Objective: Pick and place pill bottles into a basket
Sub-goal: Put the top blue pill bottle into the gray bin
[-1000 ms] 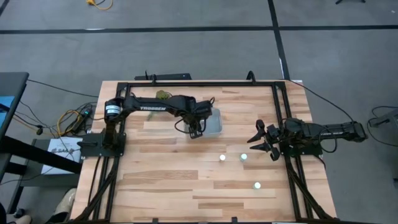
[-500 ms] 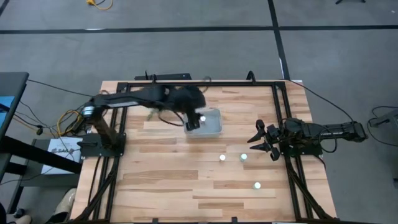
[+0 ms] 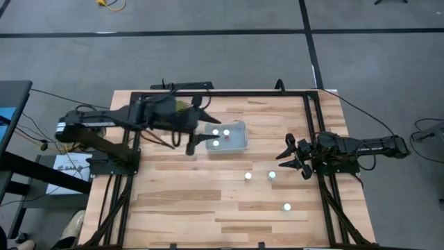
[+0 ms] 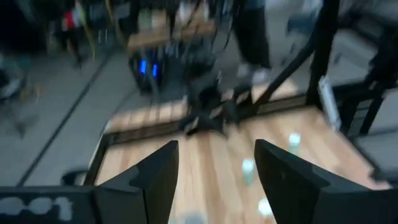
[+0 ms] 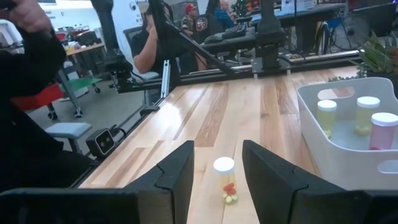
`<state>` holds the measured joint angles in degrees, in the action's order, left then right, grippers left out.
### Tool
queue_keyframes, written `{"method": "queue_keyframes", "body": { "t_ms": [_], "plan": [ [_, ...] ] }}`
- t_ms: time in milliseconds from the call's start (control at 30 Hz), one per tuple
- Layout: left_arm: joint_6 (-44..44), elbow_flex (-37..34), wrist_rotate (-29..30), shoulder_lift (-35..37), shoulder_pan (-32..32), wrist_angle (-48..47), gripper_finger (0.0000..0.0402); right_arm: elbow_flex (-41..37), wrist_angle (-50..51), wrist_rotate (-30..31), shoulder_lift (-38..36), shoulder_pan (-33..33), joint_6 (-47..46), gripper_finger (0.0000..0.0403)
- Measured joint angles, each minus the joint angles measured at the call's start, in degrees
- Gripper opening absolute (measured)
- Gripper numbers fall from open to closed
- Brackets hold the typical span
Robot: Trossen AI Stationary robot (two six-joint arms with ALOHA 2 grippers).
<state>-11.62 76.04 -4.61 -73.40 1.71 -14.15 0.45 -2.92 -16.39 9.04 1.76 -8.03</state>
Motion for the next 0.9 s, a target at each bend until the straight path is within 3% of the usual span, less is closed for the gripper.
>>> {"method": "queue_keyframes", "body": {
  "t_ms": [200,467,900],
  "plan": [
    [2.0,-19.9,-3.2,14.7,2.6,19.5,0.0201,0.0,0.0,0.0,0.0,0.0,0.0,0.0129],
    [6.5,-38.9,-7.1,32.4,4.8,31.5,0.0201,0.0,0.0,0.0,0.0,0.0,0.0,0.0129],
    [6.5,-51.6,-8.6,48.1,4.8,33.1,0.0201,0.0,0.0,0.0,0.0,0.0,0.0,0.0129]
  ]
}}
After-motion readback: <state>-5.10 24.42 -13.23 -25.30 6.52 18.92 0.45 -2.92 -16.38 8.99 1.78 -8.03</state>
